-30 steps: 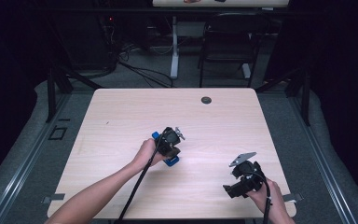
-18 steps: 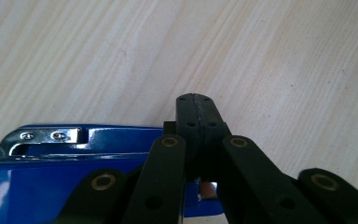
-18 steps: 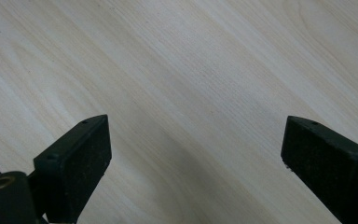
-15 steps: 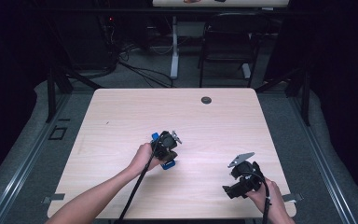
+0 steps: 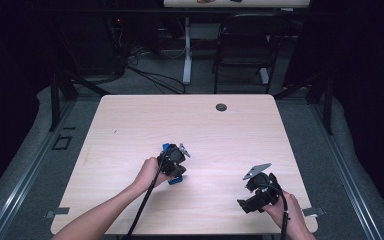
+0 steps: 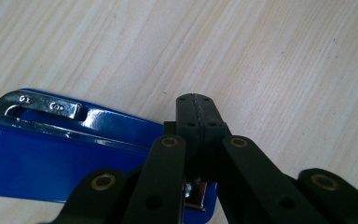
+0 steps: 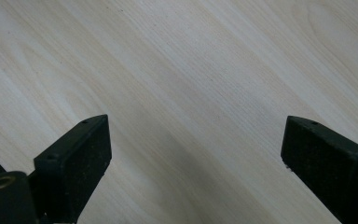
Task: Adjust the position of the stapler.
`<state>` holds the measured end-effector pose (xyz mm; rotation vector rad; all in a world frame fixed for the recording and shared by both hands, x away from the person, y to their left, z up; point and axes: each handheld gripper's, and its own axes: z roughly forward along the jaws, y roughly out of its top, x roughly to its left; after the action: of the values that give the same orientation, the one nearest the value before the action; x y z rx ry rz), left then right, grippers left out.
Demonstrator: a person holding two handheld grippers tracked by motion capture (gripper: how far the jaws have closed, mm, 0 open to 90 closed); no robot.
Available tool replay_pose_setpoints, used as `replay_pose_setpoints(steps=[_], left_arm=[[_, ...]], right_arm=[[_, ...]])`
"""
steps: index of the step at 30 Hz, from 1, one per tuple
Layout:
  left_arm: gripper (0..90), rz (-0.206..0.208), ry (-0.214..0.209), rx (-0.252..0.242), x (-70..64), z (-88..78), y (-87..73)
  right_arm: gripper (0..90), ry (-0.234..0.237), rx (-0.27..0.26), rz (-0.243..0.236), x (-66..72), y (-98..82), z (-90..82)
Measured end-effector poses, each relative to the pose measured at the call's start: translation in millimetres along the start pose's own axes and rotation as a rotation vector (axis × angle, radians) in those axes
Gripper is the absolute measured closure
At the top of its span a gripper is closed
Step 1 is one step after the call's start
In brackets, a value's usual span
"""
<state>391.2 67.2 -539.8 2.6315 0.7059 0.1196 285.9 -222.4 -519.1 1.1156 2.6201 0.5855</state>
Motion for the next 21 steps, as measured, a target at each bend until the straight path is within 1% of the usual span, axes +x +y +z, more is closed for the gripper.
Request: replay_pose_setpoints(steps=[1, 3, 5, 6, 7, 11, 12, 14, 15, 17, 18, 20, 21], left_arm=[[90.0, -0.012, 0.003, 0.008, 0.8, -1.9, -5.4], [90.0, -0.013, 0.005, 0.012, 1.2, -2.4, -7.4], [90.0, -0.031, 0.005, 0.017, 3.3, -4.1, -13.9], [90.0, -0.038, 0.006, 0.023, 3.8, -5.1, -16.5], [90.0, -0.048, 0.007, 0.018, 4.6, -5.9, -20.5], [90.0, -0.079, 0.005, 0.034, 8.1, -13.3, -35.2], [90.0, -0.081, 0.008, 0.036, 8.7, -14.6, -37.3], [90.0, -0.093, 0.008, 0.034, 12.6, -19.2, -42.8], [90.0, -0.100, -0.003, 0.020, 13.8, -20.8, -44.5], [89.1, -0.128, -0.043, -0.011, 16.7, -25.7, -47.3], [84.9, -0.122, -0.054, -0.019, 16.6, -27.8, -47.9], [75.4, -0.138, -0.085, -0.040, 15.7, -32.8, -50.2], [71.9, -0.138, -0.094, -0.061, 15.1, -36.2, -51.3]], right_arm=[[8.3, -0.001, 0.007, -0.011, -0.2, 0.4, -0.6], [8.3, 0.004, 0.003, -0.006, -0.1, 0.1, -0.4], [8.3, -0.008, 0.009, -0.008, -0.8, -0.3, -0.9], [8.3, -0.006, 0.004, -0.004, -0.9, -0.6, -0.5], [8.3, -0.007, 0.007, -0.007, -1.2, -0.5, -0.9], [8.3, 0.004, 0.001, -0.005, -0.2, 0.1, -0.7], [8.3, -0.006, 0.011, -0.016, -0.5, 0.5, -0.8], [8.3, -0.003, 0.011, -0.014, -0.1, 0.6, -0.3], [8.3, -0.004, 0.010, -0.013, 0.1, 0.7, -0.1], [8.3, 0.000, 0.014, -0.018, 0.1, 1.1, -0.4], [8.3, -0.002, 0.014, -0.017, 0.3, 1.4, -0.6], [8.3, 0.003, 0.004, -0.011, 0.6, 2.0, -0.2], [8.3, 0.005, -0.003, -0.008, 0.6, 2.0, 0.3]])
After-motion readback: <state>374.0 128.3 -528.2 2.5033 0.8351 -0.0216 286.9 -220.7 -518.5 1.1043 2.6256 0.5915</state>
